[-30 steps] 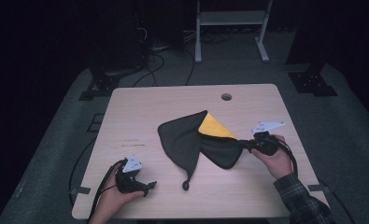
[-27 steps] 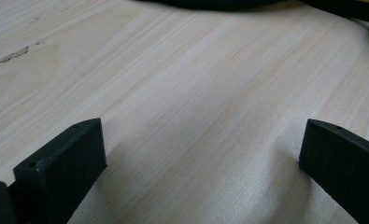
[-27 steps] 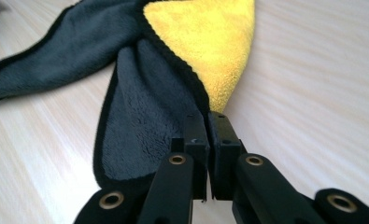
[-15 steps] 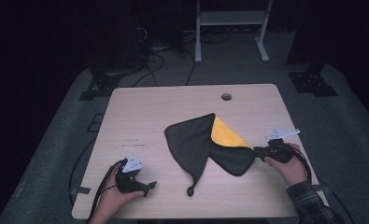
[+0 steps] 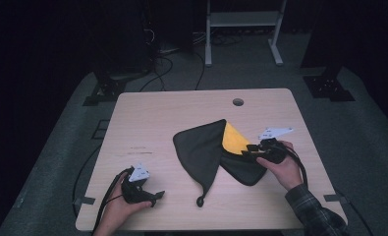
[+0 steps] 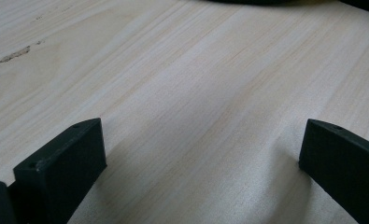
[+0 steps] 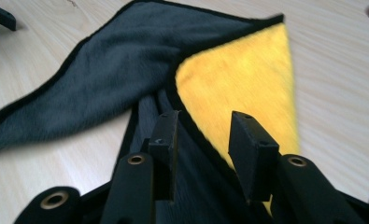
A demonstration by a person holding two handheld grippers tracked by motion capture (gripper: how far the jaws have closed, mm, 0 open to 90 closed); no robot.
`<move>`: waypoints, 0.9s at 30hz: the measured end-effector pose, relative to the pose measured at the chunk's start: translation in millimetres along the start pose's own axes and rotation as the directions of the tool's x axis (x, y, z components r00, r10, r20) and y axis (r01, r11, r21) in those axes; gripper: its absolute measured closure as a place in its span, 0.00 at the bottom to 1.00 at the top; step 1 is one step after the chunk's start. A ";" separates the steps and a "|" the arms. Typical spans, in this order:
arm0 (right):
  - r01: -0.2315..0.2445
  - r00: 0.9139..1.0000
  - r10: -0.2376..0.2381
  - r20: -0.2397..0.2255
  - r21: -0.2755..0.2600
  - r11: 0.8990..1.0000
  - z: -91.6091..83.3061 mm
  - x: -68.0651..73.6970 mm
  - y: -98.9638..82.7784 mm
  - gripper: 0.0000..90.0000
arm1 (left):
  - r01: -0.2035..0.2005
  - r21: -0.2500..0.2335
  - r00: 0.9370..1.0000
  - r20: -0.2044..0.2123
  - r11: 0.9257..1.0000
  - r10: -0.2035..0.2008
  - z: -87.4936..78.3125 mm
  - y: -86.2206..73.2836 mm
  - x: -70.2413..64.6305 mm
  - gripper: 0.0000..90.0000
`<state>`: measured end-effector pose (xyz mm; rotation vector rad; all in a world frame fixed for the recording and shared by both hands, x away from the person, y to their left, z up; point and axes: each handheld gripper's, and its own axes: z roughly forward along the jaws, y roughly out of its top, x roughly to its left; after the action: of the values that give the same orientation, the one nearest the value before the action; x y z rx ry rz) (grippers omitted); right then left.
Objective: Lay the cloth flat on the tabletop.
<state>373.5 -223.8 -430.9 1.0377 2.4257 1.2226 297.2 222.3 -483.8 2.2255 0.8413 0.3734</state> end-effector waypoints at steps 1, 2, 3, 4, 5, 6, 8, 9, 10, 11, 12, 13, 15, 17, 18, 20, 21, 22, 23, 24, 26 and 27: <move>0.005 1.000 -0.005 -0.003 -0.001 1.000 4.5 1.4 3.4 0.68 | 0.000 0.000 1.000 0.000 1.000 0.000 0.0 0.0 0.0 0.00; 0.007 1.000 -0.007 -0.009 -0.003 1.000 14.3 3.4 8.9 0.66 | 0.000 0.000 1.000 0.000 1.000 0.000 0.0 0.0 0.0 0.00; 0.007 1.000 -0.007 -0.009 -0.003 1.000 14.3 3.4 8.9 0.66 | 0.000 0.000 1.000 0.000 1.000 0.000 0.0 0.0 0.0 0.00; 0.014 1.000 -0.014 -0.004 0.006 1.000 19.6 4.6 11.3 0.66 | 0.000 0.000 1.000 0.000 1.000 0.000 0.0 0.0 0.0 0.00; 0.017 1.000 -0.017 -0.002 0.009 1.000 24.5 5.5 13.2 0.65 | 0.000 0.000 1.000 0.000 1.000 0.000 0.0 0.0 0.0 0.00; 0.017 1.000 -0.017 -0.006 0.009 1.000 29.0 6.2 14.9 0.65 | 0.001 0.000 1.000 0.000 1.000 -0.001 0.0 0.0 -0.1 0.00; 0.029 1.000 -0.029 -0.008 0.014 0.999 37.8 7.9 18.3 0.65 | 0.000 0.000 1.000 0.000 1.000 0.000 0.0 0.0 0.0 0.00; 0.027 1.000 -0.027 -0.009 0.011 1.000 40.5 8.6 18.9 0.65 | 0.000 0.000 1.000 0.000 1.000 0.000 0.0 0.0 0.0 0.00; 0.026 1.000 -0.026 -0.011 0.012 1.000 44.0 9.2 19.5 0.64 | 0.000 0.000 1.000 0.000 1.000 0.000 0.0 0.0 0.0 0.00; 0.031 1.000 -0.031 -0.005 0.022 0.999 50.9 10.6 19.7 0.63 | 0.000 0.000 1.000 0.000 1.000 0.000 0.0 0.0 0.0 0.00; 0.031 1.000 -0.031 -0.005 0.022 0.999 50.9 10.6 19.7 0.63 | 0.000 0.000 1.000 0.000 1.000 0.000 0.0 0.0 0.0 0.00; 0.030 1.000 -0.030 -0.004 0.024 0.999 54.0 11.4 19.9 0.62 | 0.000 0.000 1.000 0.000 1.000 0.000 0.0 0.0 0.0 0.00; 0.034 0.999 -0.034 0.001 0.027 0.999 62.1 13.1 20.7 0.60 | 0.000 0.000 1.000 0.000 1.000 0.000 0.0 0.0 0.0 0.00; 0.032 0.999 -0.032 0.005 0.032 0.999 64.5 14.0 21.1 0.60 | 0.000 0.000 1.000 0.000 1.000 0.000 0.0 0.0 0.0 0.00; 0.038 0.999 -0.039 0.012 0.039 0.998 67.3 14.3 21.6 0.59 | 0.000 0.000 1.000 0.000 1.000 0.000 0.0 0.0 0.0 0.00; 0.047 0.998 -0.049 0.027 0.049 0.998 72.3 15.1 23.5 0.60 | 0.000 0.000 1.000 0.000 1.000 0.000 0.0 0.0 0.0 0.00; 0.048 0.998 -0.049 0.029 0.050 0.998 74.9 14.9 24.3 0.61 | 0.000 0.000 1.000 0.001 1.000 0.000 0.0 0.0 0.0 0.00; 0.055 0.998 -0.058 0.039 0.056 0.997 77.7 15.0 25.0 0.61 | 0.000 0.000 1.000 0.001 1.000 0.000 0.0 0.0 0.0 0.00; 0.061 0.997 -0.064 0.045 0.064 0.996 80.1 15.0 25.4 0.61 | 0.000 0.000 1.000 0.001 1.000 0.000 0.0 0.0 0.0 0.00; 0.065 0.997 -0.068 0.043 0.069 0.996 82.5 15.0 25.4 0.64 | 0.000 0.000 1.000 0.001 1.000 0.000 0.0 0.0 0.0 0.00; 0.072 0.996 -0.075 0.044 0.078 0.994 86.7 14.5 24.9 0.70 | 0.000 0.000 1.000 0.001 1.000 0.000 0.0 0.0 0.0 0.00; 0.068 0.996 -0.072 0.044 0.081 0.994 87.8 14.0 24.3 0.74 | 0.000 0.000 1.000 0.000 1.000 0.000 0.0 0.0 0.0 0.00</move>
<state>418.3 -151.0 -465.5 0.9827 2.4707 1.0750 297.2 222.3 -483.8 2.2257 0.8411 0.3729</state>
